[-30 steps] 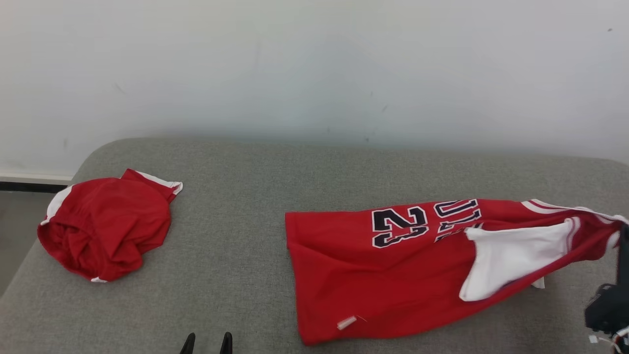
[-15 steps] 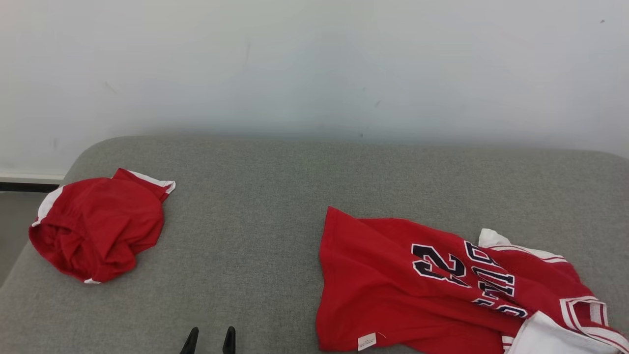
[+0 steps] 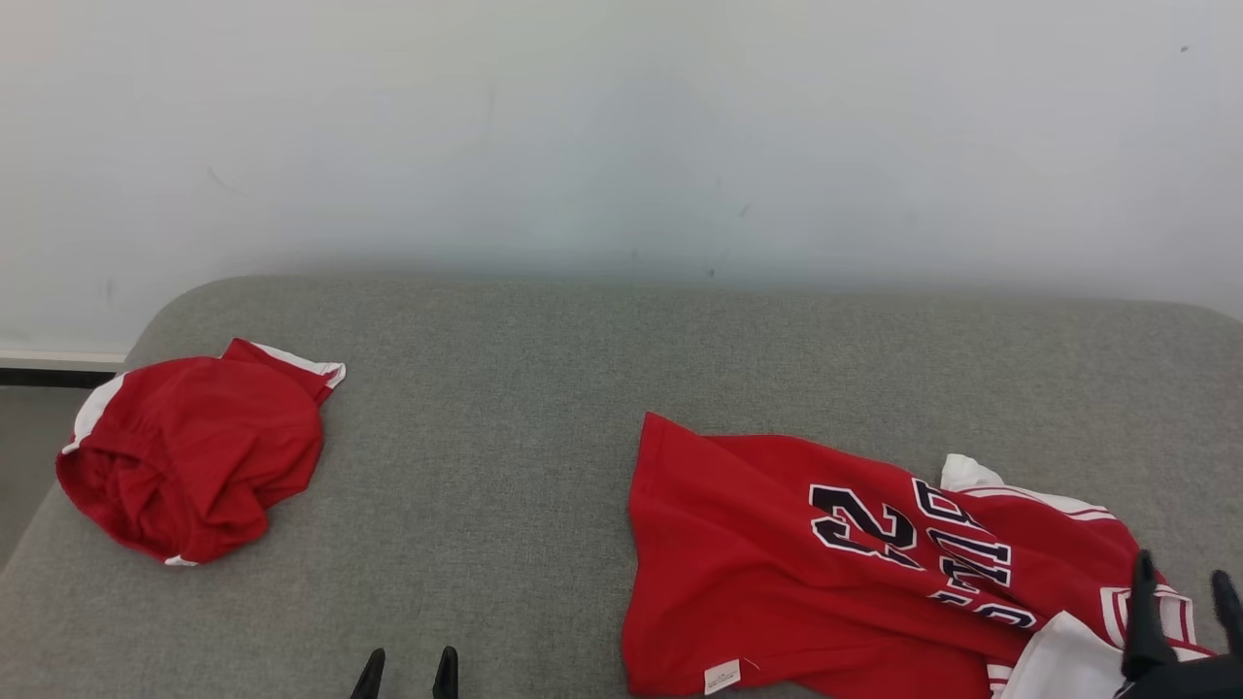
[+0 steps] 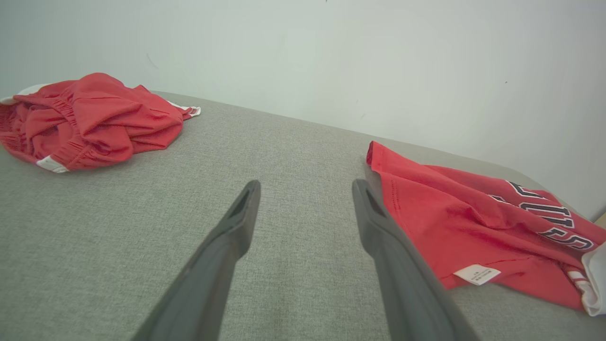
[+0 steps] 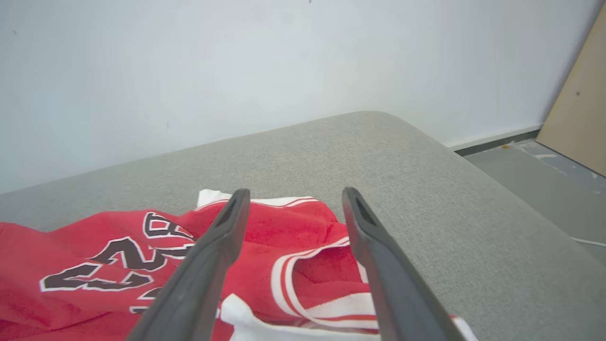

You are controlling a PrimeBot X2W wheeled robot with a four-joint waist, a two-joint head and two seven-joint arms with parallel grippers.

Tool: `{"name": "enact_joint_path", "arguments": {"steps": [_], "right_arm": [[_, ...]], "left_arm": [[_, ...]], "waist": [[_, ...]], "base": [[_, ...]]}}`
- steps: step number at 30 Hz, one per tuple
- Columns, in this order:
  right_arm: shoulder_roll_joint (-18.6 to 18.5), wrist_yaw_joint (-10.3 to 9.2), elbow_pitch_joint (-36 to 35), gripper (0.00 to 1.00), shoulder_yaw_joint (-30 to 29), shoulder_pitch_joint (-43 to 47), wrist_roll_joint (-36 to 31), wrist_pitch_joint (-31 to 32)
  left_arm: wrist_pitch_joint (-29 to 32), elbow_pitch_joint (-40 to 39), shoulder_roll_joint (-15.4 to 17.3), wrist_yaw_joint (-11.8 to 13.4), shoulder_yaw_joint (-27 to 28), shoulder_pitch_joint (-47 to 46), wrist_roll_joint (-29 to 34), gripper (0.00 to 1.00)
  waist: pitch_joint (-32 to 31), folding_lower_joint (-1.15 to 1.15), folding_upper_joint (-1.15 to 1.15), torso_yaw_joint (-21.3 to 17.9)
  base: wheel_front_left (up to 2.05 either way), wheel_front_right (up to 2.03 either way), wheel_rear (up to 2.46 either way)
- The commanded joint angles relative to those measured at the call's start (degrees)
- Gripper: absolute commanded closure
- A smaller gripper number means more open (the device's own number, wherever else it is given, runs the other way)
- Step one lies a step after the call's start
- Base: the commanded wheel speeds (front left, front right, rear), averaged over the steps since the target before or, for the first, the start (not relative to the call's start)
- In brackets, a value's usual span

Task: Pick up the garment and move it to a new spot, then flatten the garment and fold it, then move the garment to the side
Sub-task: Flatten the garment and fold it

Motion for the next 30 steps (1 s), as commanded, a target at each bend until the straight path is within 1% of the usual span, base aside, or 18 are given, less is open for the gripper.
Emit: {"name": "enact_joint_path", "arguments": {"steps": [1, 4, 5, 9, 14, 16, 19, 23, 26, 29, 30], "right_arm": [[0.0, -0.13, -0.6, 0.00, 1.3, 1.4, 1.0, -0.5], [0.0, -0.13, -1.7, 0.00, 5.4, 3.4, 2.7, 0.9], [0.0, -0.13, -1.7, 0.00, 6.0, 3.8, 3.0, 1.6], [0.0, -0.13, 0.2, 0.00, 5.4, 3.8, 2.6, 4.7], [0.0, -0.13, 2.7, 0.00, 4.5, 0.0, 1.7, 8.7], [0.0, -0.13, 2.8, 0.00, 4.9, -1.6, 1.4, 9.2], [0.0, -0.13, 2.3, 0.00, 6.0, -2.7, 1.5, 8.0], [0.0, -0.13, 1.3, 0.00, 8.3, -2.2, 2.4, 5.7], [0.0, -0.13, -0.2, 0.00, 10.6, -1.4, 2.6, 3.6], [0.0, -0.13, -2.0, 0.00, 13.6, -0.8, 2.3, 2.1], [0.0, -0.13, -2.0, 0.00, 13.6, -0.8, 2.3, 2.1]], "left_arm": [[-0.2, 0.1, 0.0, 0.1, 0.1, -0.2, -0.1, 0.00], [-0.2, 0.2, 0.0, 0.1, 0.2, -0.1, -0.3, 0.00], [-0.2, 0.2, -0.1, 0.1, 0.2, -0.1, -0.3, 0.00], [-0.2, 0.2, -0.1, 0.1, 0.1, -0.2, -0.5, 0.00], [-0.2, 0.4, -0.2, 0.1, -0.3, -0.4, -0.6, 0.00], [-0.2, 1.0, -0.2, 0.1, -0.9, -0.5, -0.8, 0.00], [-0.2, 2.9, 0.0, 0.1, -3.2, -1.7, -1.9, 0.00], [-0.2, 7.0, 1.4, 0.1, -7.9, -5.1, -3.6, 0.00], [0.4, 10.3, 2.3, 0.1, -11.1, -8.7, -5.1, 0.00], [1.1, 13.4, 2.9, 0.1, -13.0, -12.5, -6.1, 0.00], [1.1, 13.4, 2.9, 0.1, -13.0, -12.5, -6.1, 0.00]], "waist": [[-0.1, 0.00, 0.00, -0.2], [-0.1, 0.00, 0.00, -0.6], [-0.1, 0.00, 0.00, -0.7], [0.0, 0.00, 0.00, -1.1], [0.1, 0.00, 0.00, -0.9], [0.0, 0.00, 0.00, -0.5], [-0.1, 0.00, 0.00, 0.0], [-0.3, 0.00, 0.00, 0.1], [-0.4, 0.00, 0.00, -0.9], [-0.4, 0.00, 0.00, -2.8], [-0.4, 0.00, 0.00, -2.8]], "base": [[0.00, 0.00, 0.00], [0.00, 0.00, 0.00], [0.00, 0.00, 0.00], [0.00, 0.00, 0.00], [0.00, 0.00, 0.00], [0.00, 0.00, 0.00], [0.00, 0.00, 0.00], [0.00, 0.00, 0.00], [0.00, 0.00, 0.00], [0.00, 0.00, 0.00], [0.00, 0.00, 0.00]]}}
